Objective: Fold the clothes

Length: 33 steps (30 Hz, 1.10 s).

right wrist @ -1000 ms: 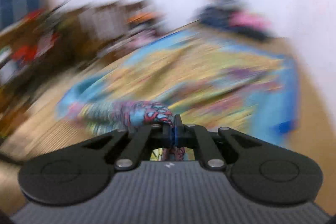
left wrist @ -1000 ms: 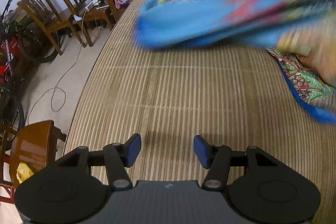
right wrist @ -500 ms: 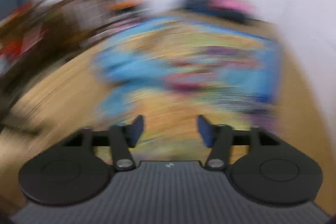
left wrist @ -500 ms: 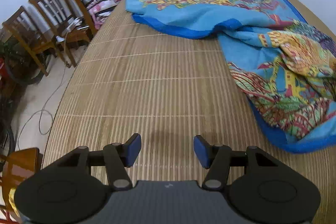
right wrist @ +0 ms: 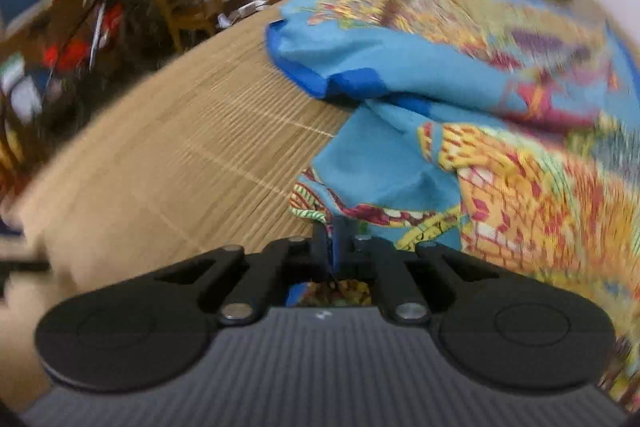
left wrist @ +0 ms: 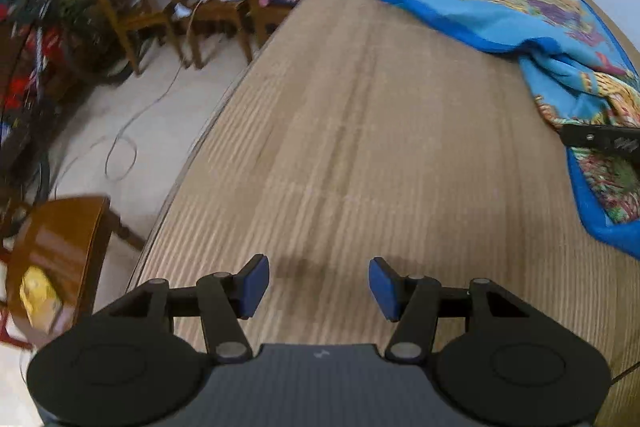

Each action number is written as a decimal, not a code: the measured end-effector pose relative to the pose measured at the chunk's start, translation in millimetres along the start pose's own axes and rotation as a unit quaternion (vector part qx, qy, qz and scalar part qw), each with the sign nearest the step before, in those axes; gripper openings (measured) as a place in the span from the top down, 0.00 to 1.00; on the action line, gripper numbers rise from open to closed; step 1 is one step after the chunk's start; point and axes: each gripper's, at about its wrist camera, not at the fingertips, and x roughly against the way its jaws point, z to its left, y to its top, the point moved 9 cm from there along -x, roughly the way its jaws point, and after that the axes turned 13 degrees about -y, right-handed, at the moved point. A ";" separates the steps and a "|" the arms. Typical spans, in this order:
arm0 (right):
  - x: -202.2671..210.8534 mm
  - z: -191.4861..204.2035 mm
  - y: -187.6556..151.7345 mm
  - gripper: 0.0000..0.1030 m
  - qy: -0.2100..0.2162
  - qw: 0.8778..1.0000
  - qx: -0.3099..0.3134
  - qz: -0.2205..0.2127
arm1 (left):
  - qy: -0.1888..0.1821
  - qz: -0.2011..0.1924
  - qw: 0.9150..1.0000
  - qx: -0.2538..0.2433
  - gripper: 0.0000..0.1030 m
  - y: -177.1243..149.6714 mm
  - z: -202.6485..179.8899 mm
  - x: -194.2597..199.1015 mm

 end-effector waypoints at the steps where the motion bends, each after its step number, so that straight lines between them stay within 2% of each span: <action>1: 11.1 1.1 -0.3 0.95 0.027 0.999 -0.032 0.004 | 0.000 -0.002 1.000 0.004 0.44 -2.5 5.4 3.6; 4: 50.1 28.5 -1.2 0.95 0.122 0.989 -0.084 -0.002 | -0.001 -0.007 1.000 0.008 0.44 -8.8 18.3 13.1; 8: 120.1 83.7 -9.6 0.95 0.272 0.957 -0.099 -0.019 | -0.002 -0.011 1.000 0.011 0.44 -17.3 33.3 25.0; 12: 185.4 140.9 -33.9 0.95 0.400 0.913 -0.074 -0.027 | -0.005 -0.009 1.000 0.010 0.44 -28.2 45.2 34.2; 16: 232.1 191.2 -63.6 0.95 0.508 0.860 -0.053 -0.007 | -0.019 -0.006 1.000 0.012 0.44 -40.0 55.1 39.9; 18: 248.9 208.3 -77.4 0.95 0.547 0.836 -0.046 0.011 | -0.039 -0.003 0.999 0.018 0.44 -44.6 58.3 40.6; 20: 255.5 222.3 -95.2 0.95 0.571 0.819 -0.020 0.047 | -0.054 -0.004 0.998 0.022 0.44 -47.6 60.7 42.5; 21: 254.4 228.5 -104.5 0.93 0.562 0.824 -0.001 0.064 | -0.056 -0.005 0.998 0.022 0.44 -48.6 63.1 43.9; 22: 249.9 233.9 -113.2 0.92 0.539 0.839 0.021 0.080 | -0.056 -0.007 0.998 0.021 0.44 -48.8 64.0 45.6; 24: 231.8 236.7 -123.3 0.90 0.470 0.876 0.030 0.105 | -0.060 -0.013 0.998 0.015 0.44 -48.1 63.3 49.1; 26: 209.8 232.2 -129.1 0.70 0.372 0.919 0.031 0.128 | -0.061 -0.019 0.998 -0.002 0.44 -46.1 62.1 52.2; 27: 201.9 226.6 -131.2 0.57 0.319 0.938 0.032 0.132 | -0.057 -0.024 0.998 -0.014 0.44 -43.8 61.2 53.8; 28: 200.6 220.7 -132.4 0.56 0.282 0.950 0.032 0.126 | -0.057 -0.029 0.998 -0.027 0.44 -40.5 59.1 54.4; 30: 205.2 207.4 -126.0 0.56 0.263 0.960 0.007 0.096 | -0.069 -0.035 0.996 -0.051 0.44 -32.1 50.4 53.6; 31: 210.5 194.1 -120.7 0.55 0.251 0.965 -0.025 0.071 | -0.081 -0.037 0.994 -0.063 0.43 -27.0 42.5 52.3; 32: 216.2 177.5 -115.3 0.50 0.234 0.969 -0.065 0.042 | -0.093 -0.039 0.992 -0.075 0.43 -21.9 34.6 51.1; 33: 221.0 157.9 -110.1 0.34 0.206 0.972 -0.110 0.012 | -0.106 -0.040 0.990 -0.088 0.42 -16.2 24.8 48.5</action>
